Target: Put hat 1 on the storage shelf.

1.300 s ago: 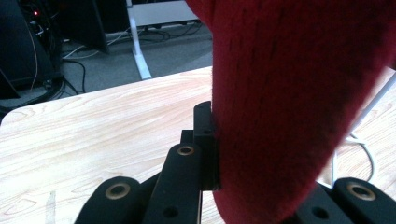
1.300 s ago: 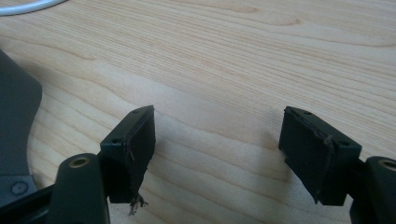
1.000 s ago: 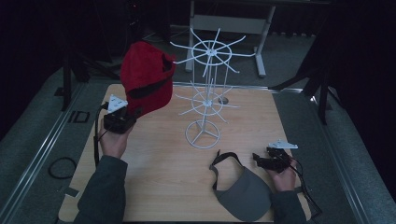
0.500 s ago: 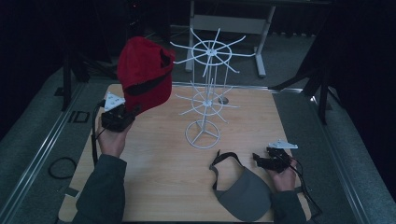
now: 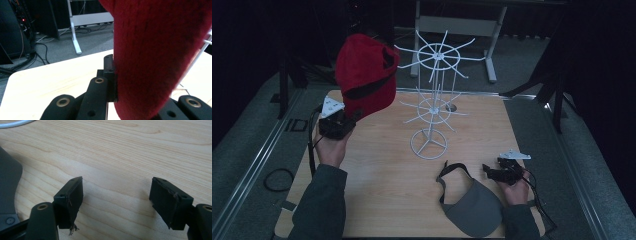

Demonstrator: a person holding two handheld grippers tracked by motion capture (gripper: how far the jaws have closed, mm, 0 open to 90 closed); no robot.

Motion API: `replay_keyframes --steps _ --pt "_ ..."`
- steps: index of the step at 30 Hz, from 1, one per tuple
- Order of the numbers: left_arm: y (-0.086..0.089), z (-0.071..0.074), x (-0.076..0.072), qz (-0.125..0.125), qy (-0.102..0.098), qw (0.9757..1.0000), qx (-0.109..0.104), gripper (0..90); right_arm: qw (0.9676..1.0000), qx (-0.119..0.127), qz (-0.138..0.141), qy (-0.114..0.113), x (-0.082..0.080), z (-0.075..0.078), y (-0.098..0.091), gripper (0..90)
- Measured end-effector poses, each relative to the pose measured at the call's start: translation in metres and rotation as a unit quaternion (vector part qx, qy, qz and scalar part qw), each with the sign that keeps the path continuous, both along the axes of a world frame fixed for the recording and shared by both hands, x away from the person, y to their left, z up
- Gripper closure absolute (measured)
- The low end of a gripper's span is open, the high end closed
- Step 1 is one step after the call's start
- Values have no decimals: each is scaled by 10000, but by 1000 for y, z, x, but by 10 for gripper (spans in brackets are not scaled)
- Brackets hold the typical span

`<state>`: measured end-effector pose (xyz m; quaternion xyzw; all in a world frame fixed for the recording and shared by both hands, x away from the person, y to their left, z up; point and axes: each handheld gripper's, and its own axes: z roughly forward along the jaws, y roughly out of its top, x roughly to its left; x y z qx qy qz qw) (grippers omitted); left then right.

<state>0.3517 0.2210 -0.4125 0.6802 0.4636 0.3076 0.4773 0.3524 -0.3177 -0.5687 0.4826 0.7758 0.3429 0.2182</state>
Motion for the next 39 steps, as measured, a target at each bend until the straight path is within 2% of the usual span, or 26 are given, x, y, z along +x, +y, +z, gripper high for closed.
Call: replay_keyframes --steps 12,29,39 --pt "0 8 -2 -25 -100 9999 -25 859 10000 -4 1 4 0 0 0 270" --pt "1 17 -7 -25 -283 9994 -214 859 10000 -2 0 1 0 0 0 270" --pt "1 22 -7 -93 -318 9990 -305 859 10000 -1 0 0 0 0 0 270"
